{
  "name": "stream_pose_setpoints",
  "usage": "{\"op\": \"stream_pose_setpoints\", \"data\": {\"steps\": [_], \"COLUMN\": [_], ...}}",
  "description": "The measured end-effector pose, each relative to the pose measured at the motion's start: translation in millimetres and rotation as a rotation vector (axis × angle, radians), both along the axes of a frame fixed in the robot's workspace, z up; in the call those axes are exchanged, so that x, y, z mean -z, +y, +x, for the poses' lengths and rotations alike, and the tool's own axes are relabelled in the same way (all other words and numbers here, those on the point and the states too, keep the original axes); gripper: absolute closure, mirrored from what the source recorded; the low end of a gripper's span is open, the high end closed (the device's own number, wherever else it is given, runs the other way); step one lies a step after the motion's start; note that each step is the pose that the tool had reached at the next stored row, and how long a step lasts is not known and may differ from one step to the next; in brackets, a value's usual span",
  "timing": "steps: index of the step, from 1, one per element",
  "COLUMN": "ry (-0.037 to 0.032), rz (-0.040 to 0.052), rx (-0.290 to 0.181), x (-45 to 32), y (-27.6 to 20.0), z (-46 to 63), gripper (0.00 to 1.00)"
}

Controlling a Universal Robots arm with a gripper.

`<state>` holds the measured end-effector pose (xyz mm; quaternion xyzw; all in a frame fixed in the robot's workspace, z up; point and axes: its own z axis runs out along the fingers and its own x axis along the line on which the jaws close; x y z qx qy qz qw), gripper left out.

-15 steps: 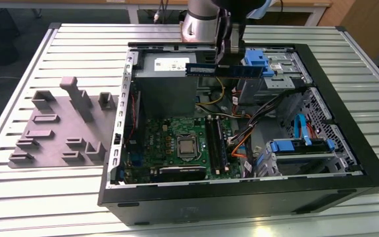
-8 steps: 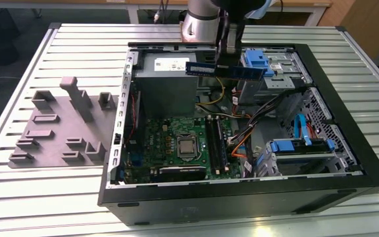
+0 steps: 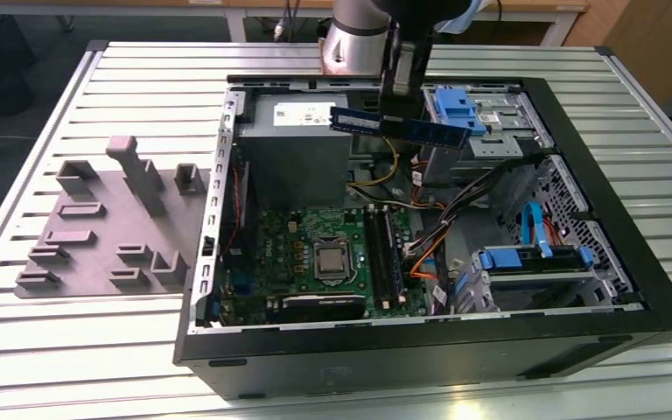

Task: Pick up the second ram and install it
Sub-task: 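Insert the second ram into the second slot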

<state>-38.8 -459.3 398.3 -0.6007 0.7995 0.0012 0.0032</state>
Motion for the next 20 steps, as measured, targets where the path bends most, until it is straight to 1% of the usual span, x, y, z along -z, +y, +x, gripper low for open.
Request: {"op": "stream_pose_setpoints", "data": {"steps": [10,14,20], "ry": [0.0,0.0,-0.0001], "rz": [0.0,-0.0004,-0.0005], "rx": [0.114,0.149,0.226], "x": [1.8,2.1,3.0], "y": [0.0,0.0,0.0], "z": [0.0,0.0,0.0], "gripper": [0.86,0.86,0.86]}}
